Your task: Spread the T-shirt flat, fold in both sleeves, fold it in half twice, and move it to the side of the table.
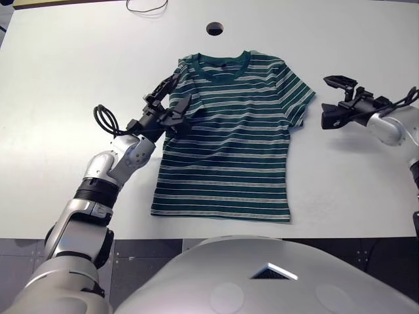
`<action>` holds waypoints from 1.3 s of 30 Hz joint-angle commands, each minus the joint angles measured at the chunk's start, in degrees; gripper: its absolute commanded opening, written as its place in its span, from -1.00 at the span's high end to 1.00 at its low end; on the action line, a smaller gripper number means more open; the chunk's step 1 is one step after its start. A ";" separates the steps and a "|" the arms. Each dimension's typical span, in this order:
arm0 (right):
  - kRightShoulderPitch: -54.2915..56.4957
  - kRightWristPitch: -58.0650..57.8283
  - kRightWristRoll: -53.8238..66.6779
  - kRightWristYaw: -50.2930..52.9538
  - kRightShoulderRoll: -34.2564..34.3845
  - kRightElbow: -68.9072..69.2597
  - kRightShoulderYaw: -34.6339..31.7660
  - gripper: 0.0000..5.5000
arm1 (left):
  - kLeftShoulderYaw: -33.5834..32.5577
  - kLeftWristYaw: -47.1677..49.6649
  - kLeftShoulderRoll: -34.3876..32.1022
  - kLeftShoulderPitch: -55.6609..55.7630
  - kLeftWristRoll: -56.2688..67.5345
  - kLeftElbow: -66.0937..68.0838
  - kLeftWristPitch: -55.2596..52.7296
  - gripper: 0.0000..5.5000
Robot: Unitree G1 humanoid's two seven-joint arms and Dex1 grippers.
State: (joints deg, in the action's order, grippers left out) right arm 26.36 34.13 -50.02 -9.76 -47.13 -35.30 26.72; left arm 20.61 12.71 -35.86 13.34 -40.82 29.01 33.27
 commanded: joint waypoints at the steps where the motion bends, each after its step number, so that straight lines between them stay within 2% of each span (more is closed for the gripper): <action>1: -2.88 2.27 0.99 -4.40 -1.18 1.94 1.96 -0.45 | -1.40 -0.36 -0.74 -0.02 0.70 -0.40 -0.20 -0.27; 6: -0.62 2.03 -0.11 -3.39 1.32 -2.07 3.83 -0.45 | -1.95 2.36 -1.28 -0.52 -3.83 -3.64 -4.02 -0.46; 10: 2.14 1.58 -1.89 -0.56 4.48 -8.08 6.38 -0.45 | -1.53 1.88 -1.36 -1.02 -4.97 -4.48 -5.21 -0.47; 14: 3.72 2.35 -2.32 0.90 5.90 -11.01 8.57 -0.45 | -1.60 2.09 -1.16 -1.69 -4.95 -4.78 -5.96 -0.71; 18: 5.19 2.59 -2.63 2.59 7.00 -14.28 10.52 -0.45 | -3.03 4.15 -1.21 -2.16 -5.19 -6.83 -7.20 -0.71; 21: 6.08 2.41 -2.76 3.92 8.24 -17.09 11.93 -0.45 | -7.45 7.08 -1.01 -4.24 -3.27 -12.37 -8.63 -0.71; 24: 6.82 2.21 -2.79 5.05 8.99 -19.37 12.90 -0.27 | -10.35 8.09 -0.59 -6.25 -2.32 -17.09 -9.65 -0.72; 31: 7.61 3.09 -2.79 6.91 9.96 -21.96 15.23 0.30 | -16.50 8.28 1.27 -9.19 0.30 -26.13 -12.96 -0.72; 39: 8.25 2.58 -2.02 8.73 10.96 -24.69 16.21 0.83 | -17.88 7.69 3.07 -10.00 1.01 -29.02 -12.94 -0.72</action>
State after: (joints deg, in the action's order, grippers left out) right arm 38.57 36.92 -49.65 0.64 -38.30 -57.64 40.16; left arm 3.54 20.76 -33.09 3.87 -40.10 0.73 20.38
